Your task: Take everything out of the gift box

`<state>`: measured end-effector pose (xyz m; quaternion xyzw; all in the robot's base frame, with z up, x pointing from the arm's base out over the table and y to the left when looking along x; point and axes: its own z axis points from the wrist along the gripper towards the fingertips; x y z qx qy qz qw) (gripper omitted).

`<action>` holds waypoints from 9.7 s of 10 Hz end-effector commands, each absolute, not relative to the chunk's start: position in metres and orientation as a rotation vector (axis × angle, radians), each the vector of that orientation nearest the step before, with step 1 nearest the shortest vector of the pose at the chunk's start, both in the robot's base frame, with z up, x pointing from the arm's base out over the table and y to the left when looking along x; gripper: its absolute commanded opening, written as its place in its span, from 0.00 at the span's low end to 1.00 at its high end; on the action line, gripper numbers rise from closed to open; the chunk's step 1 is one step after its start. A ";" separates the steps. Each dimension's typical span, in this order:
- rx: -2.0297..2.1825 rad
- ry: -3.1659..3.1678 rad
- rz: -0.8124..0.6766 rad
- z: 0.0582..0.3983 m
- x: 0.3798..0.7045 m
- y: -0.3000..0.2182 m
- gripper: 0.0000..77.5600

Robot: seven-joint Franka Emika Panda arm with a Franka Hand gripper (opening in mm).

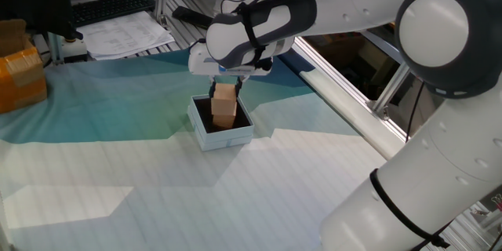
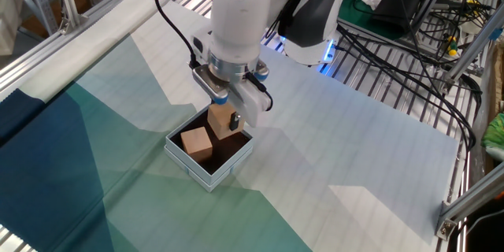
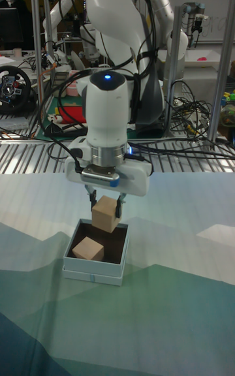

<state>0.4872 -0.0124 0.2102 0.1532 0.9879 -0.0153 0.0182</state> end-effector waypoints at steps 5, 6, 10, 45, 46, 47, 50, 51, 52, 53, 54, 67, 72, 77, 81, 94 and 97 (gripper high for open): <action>0.211 3.119 -0.015 0.212 0.488 -0.013 0.02; 0.229 3.128 0.004 0.212 0.488 -0.010 0.02; 0.346 3.121 -0.003 0.208 0.483 0.028 0.02; 0.532 2.994 -0.006 0.115 0.487 0.118 1.00; 0.532 2.994 -0.006 0.115 0.487 0.118 1.00; 0.532 2.994 -0.006 0.115 0.487 0.118 1.00; 0.532 2.994 -0.006 0.115 0.487 0.118 1.00; 0.532 2.994 -0.006 0.115 0.487 0.118 1.00; 0.532 2.994 -0.006 0.115 0.487 0.118 1.00; 0.590 3.000 -0.018 0.129 0.484 0.118 1.00; 0.598 3.005 -0.020 0.135 0.482 0.117 1.00; 0.643 3.003 -0.025 0.177 0.482 0.094 1.00; 0.587 3.018 -0.026 0.184 0.496 0.056 1.00; 0.582 3.027 -0.028 0.183 0.504 0.025 1.00; 0.589 3.021 -0.025 0.177 0.507 0.001 1.00; 0.590 3.009 -0.025 0.158 0.507 -0.035 1.00; 0.583 3.006 -0.023 0.153 0.508 -0.037 1.00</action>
